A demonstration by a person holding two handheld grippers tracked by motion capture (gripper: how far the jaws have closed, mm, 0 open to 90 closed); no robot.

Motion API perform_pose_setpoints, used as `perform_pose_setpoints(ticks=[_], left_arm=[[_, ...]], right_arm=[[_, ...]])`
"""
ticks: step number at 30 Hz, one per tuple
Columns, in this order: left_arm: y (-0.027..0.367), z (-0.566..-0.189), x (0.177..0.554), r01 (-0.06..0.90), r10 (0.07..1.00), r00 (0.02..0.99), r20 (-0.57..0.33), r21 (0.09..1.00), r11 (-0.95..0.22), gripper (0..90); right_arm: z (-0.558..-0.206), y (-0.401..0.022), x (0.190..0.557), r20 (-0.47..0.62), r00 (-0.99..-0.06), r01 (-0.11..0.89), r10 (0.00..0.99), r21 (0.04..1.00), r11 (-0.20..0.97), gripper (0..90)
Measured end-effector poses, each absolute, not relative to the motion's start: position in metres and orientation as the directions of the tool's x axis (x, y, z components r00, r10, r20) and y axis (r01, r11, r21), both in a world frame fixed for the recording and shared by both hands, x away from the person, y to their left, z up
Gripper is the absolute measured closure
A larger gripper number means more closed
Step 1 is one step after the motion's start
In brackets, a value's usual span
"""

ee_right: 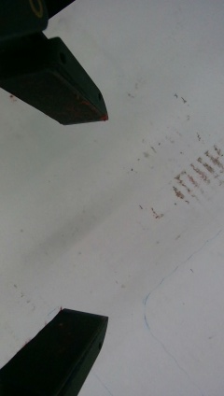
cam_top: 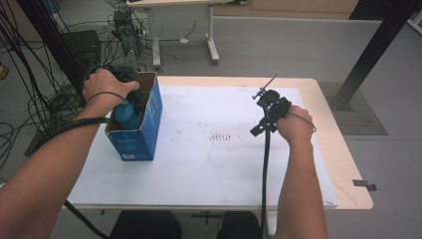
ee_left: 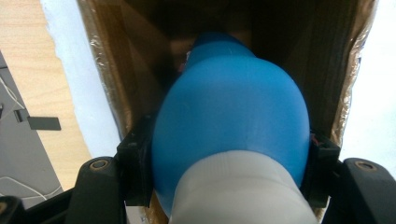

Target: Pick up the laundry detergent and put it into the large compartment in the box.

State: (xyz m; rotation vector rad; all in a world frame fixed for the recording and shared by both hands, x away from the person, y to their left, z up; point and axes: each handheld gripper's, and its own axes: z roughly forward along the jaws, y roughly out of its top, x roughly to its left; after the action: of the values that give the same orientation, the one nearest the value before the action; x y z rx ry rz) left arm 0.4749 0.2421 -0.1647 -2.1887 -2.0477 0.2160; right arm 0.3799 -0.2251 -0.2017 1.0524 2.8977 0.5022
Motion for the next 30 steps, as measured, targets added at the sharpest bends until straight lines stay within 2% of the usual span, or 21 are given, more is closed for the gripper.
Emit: perform_pose_setpoints(ticks=[30], left_arm=[[0.236,-0.184,0.475,0.974,0.997,0.078,-0.001,-0.212,-0.076,36.6]], right_arm=[[-0.202,-0.23,0.376,0.089,-0.767,0.629,0.636,0.303,0.716,3.5]])
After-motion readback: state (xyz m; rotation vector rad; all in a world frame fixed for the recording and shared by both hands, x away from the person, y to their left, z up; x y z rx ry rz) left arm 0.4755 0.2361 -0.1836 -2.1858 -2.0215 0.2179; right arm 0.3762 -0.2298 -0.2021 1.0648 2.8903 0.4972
